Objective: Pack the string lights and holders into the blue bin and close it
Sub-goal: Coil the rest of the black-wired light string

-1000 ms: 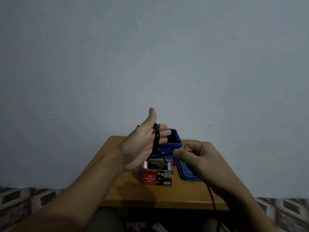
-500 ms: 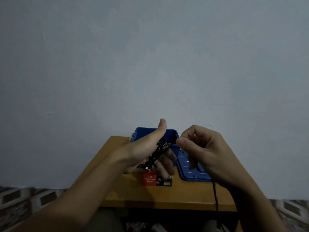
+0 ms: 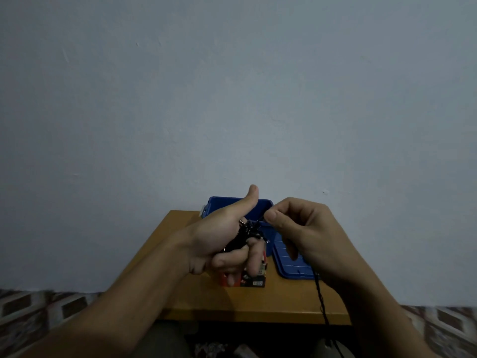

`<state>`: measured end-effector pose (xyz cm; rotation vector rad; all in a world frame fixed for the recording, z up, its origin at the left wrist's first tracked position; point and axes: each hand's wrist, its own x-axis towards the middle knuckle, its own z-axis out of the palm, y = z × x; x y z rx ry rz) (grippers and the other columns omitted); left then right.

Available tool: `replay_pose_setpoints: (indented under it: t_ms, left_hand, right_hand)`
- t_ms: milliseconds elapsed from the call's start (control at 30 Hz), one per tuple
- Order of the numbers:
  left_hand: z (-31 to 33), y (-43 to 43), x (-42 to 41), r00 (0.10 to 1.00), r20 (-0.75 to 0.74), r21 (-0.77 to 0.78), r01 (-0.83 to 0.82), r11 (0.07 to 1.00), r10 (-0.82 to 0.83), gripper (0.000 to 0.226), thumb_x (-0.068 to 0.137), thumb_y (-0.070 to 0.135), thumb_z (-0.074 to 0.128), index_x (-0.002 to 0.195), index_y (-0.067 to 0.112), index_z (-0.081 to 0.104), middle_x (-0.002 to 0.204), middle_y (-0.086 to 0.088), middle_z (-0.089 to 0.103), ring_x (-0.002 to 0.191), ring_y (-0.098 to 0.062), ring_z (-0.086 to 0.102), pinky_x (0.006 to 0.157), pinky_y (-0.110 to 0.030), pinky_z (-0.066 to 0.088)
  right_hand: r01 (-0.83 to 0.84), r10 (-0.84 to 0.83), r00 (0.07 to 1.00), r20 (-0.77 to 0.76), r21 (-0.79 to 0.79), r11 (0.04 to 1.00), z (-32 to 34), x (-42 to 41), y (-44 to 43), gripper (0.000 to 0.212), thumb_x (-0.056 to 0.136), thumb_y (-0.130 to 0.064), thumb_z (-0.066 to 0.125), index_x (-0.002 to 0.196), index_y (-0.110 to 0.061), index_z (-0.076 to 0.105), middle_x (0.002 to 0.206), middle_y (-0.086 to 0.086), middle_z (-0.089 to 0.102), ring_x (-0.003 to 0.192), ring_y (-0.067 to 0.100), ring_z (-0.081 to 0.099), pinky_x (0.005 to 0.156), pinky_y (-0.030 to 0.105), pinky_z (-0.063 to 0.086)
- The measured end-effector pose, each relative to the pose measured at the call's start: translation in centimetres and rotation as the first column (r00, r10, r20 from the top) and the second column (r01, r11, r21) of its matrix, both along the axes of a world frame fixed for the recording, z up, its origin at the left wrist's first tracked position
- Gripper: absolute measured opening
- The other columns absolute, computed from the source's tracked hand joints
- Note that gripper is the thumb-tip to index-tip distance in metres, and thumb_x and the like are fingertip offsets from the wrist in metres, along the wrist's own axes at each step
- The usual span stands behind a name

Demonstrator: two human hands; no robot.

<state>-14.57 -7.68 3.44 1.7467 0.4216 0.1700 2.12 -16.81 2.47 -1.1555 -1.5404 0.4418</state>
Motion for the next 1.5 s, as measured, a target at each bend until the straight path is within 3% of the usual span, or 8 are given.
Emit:
replay_pose_setpoints:
  t_ms: [167, 367, 567, 833, 967, 1167, 1300, 1500]
  left_hand:
    - [-0.1, 0.1, 0.1, 0.989, 0.1, -0.173, 0.126, 0.977, -0.11, 0.079, 0.087, 0.083, 0.027, 0.04, 0.019, 0.033, 0.031, -0.001, 0.034, 0.026, -0.012, 0.031, 0.051, -0.029, 0.048]
    - [-0.2, 0.5, 0.0, 0.918, 0.341, -0.281, 0.306, 0.91, -0.204, 0.072, 0.095, 0.068, 0.027, 0.051, 0.014, 0.047, 0.042, -0.007, 0.051, 0.036, -0.018, 0.049, 0.066, -0.037, 0.048]
    - [-0.3, 0.6, 0.1, 0.882, 0.446, -0.314, 0.315, 0.896, -0.154, 0.078, 0.095, 0.07, 0.02, 0.065, 0.008, 0.055, 0.052, -0.009, 0.056, 0.046, -0.021, 0.05, 0.07, -0.037, 0.051]
    - [0.1, 0.6, 0.1, 0.837, 0.542, -0.383, 0.328, 0.863, -0.077, 0.079, 0.095, 0.072, 0.019, 0.071, 0.007, 0.058, 0.056, -0.009, 0.057, 0.048, -0.02, 0.051, 0.069, -0.038, 0.048]
    - [0.4, 0.5, 0.1, 0.827, 0.562, -0.408, 0.25, 0.878, 0.026, 0.08, 0.095, 0.071, 0.021, 0.075, 0.006, 0.062, 0.062, -0.01, 0.06, 0.052, -0.022, 0.054, 0.073, -0.04, 0.042]
    - [1.1, -0.3, 0.1, 0.759, 0.621, -0.463, 0.155, 0.873, 0.195, 0.085, 0.094, 0.071, 0.027, 0.103, 0.001, 0.073, 0.102, -0.019, 0.072, 0.087, -0.03, 0.07, 0.089, -0.044, 0.056]
    - [1.7, -0.7, 0.4, 0.709, 0.655, -0.452, 0.09, 0.887, 0.262, 0.086, 0.095, 0.07, 0.026, 0.136, -0.002, 0.051, 0.13, -0.022, 0.064, 0.112, -0.035, 0.065, 0.107, -0.047, 0.043]
    - [1.8, -1.0, 0.9, 0.64, 0.679, -0.415, -0.072, 0.907, 0.361, 0.086, 0.096, 0.068, 0.023, 0.157, 0.008, 0.017, 0.132, -0.014, 0.065, 0.123, -0.03, 0.062, 0.109, -0.041, 0.039]
  right_hand:
    - [0.012, -0.012, 1.0, 0.0, -0.054, 0.998, -0.7, -0.5, 0.4, 0.026, 0.098, -0.028, 0.059, 0.086, -0.008, 0.07, 0.053, -0.01, 0.054, 0.046, 0.002, 0.045, 0.048, 0.017, 0.039]
    - [-0.001, -0.005, 0.997, -0.08, -0.082, 0.997, -1.6, -0.7, 0.7, 0.023, 0.098, -0.031, 0.055, 0.092, -0.011, 0.065, 0.066, 0.004, 0.058, 0.057, 0.018, 0.051, 0.051, 0.031, 0.043]
    - [-0.041, 0.033, 0.997, -0.067, -0.13, 0.991, -2.2, -0.4, 0.8, 0.023, 0.101, -0.027, 0.052, 0.095, -0.012, 0.069, 0.082, 0.007, 0.07, 0.07, 0.016, 0.062, 0.064, 0.031, 0.052]
    - [-0.102, 0.09, 0.992, -0.093, -0.145, 0.984, -3.0, -0.5, 1.0, 0.017, 0.104, -0.015, 0.048, 0.113, -0.011, 0.061, 0.06, -0.013, 0.063, 0.048, -0.003, 0.054, 0.048, 0.01, 0.039]
    - [-0.108, 0.095, 0.991, -0.099, -0.14, 0.984, -3.0, -0.8, 0.8, 0.016, 0.102, -0.021, 0.05, 0.104, -0.009, 0.061, 0.061, -0.009, 0.062, 0.046, -0.001, 0.05, 0.047, 0.011, 0.037]
    - [-0.052, 0.031, 0.995, -0.096, -0.227, 0.973, -3.7, -0.9, 1.1, 0.019, 0.105, -0.021, 0.046, 0.122, -0.024, 0.054, 0.088, 0.009, 0.075, 0.06, 0.01, 0.064, 0.054, 0.021, 0.049]
    - [-0.039, 0.035, 0.999, -0.018, -0.283, 0.958, -3.8, -0.9, 1.0, 0.016, 0.104, -0.026, 0.049, 0.105, -0.016, 0.062, 0.09, 0.009, 0.074, 0.067, 0.014, 0.066, 0.057, 0.022, 0.05]
    - [-0.011, 0.01, 1.0, -0.005, -0.294, 0.956, -3.6, -1.1, 1.0, 0.017, 0.102, -0.026, 0.053, 0.103, -0.016, 0.067, 0.077, 0.0, 0.07, 0.056, -0.001, 0.058, 0.053, 0.015, 0.044]
